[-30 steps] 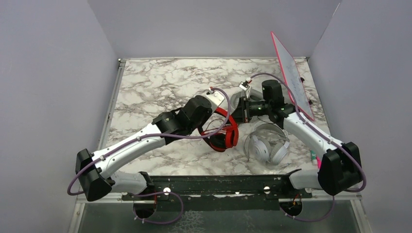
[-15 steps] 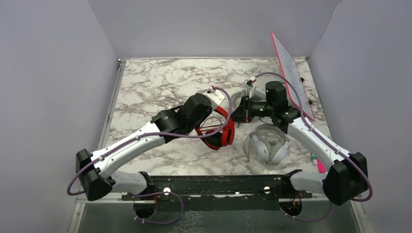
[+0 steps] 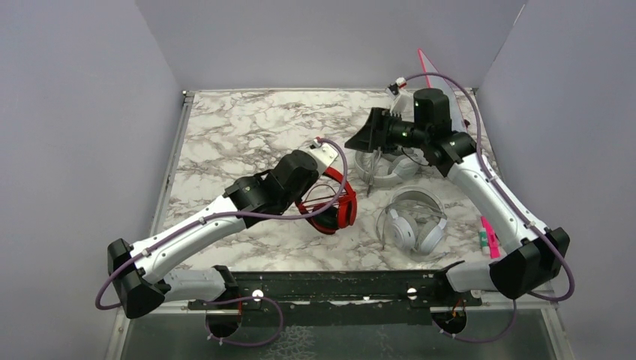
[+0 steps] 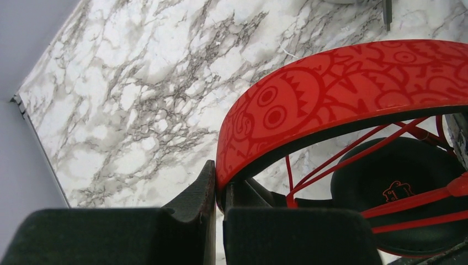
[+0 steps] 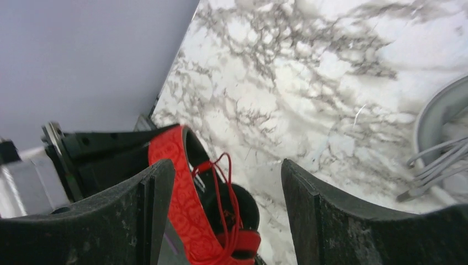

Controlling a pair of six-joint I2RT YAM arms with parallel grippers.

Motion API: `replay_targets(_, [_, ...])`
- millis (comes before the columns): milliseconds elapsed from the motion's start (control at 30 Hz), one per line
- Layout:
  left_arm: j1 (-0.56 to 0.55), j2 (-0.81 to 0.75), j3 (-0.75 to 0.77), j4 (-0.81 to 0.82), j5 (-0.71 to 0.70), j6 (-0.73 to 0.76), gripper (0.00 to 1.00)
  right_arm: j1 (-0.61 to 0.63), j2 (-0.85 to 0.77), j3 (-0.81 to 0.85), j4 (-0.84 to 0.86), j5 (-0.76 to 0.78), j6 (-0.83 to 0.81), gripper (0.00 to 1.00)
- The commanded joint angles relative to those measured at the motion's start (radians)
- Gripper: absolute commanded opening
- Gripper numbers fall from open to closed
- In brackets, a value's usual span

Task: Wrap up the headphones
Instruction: Place the headphones at the center of the board.

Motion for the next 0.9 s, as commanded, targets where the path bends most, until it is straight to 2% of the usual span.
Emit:
replay_targets(0, [0.004, -0.030, -0.020, 0.021, 0.064, -0.091, 0.00, -0.009, 0.083, 0.166, -0.209, 0.193, -0.066, 0.76])
replay_targets(133, [0.013, 0.028, -0.039, -0.030, 0.124, -0.227, 0.00, -0.011, 0.111, 0.270, -0.329, 0.415, -0.175, 0.82])
replay_targets(267, [0.067, 0.128, -0.040, -0.086, 0.274, -0.347, 0.00, -0.011, 0.068, 0.295, -0.356, 0.500, -0.253, 0.84])
replay_targets(367, [0.140, 0.206, -0.031, -0.100, 0.460, -0.365, 0.00, -0.010, 0.027, 0.274, -0.357, 0.498, -0.280, 0.84])
replay_targets(433, [0.173, 0.262, -0.012, -0.113, 0.496, -0.372, 0.00, -0.010, 0.007, 0.254, -0.359, 0.485, -0.287, 0.84])
replay_targets(533, [0.238, 0.326, -0.007, -0.092, 0.621, -0.382, 0.00, -0.010, -0.014, 0.230, -0.363, 0.482, -0.294, 0.84])
replay_targets(767, [0.262, 0.539, 0.109, -0.137, 0.682, -0.411, 0.01, -0.010, -0.072, 0.151, -0.329, 0.435, -0.289, 0.84])
replay_targets(867, [0.262, 0.594, 0.128, -0.132, 0.662, -0.440, 0.19, -0.010, -0.082, 0.129, -0.321, 0.408, -0.287, 0.84])
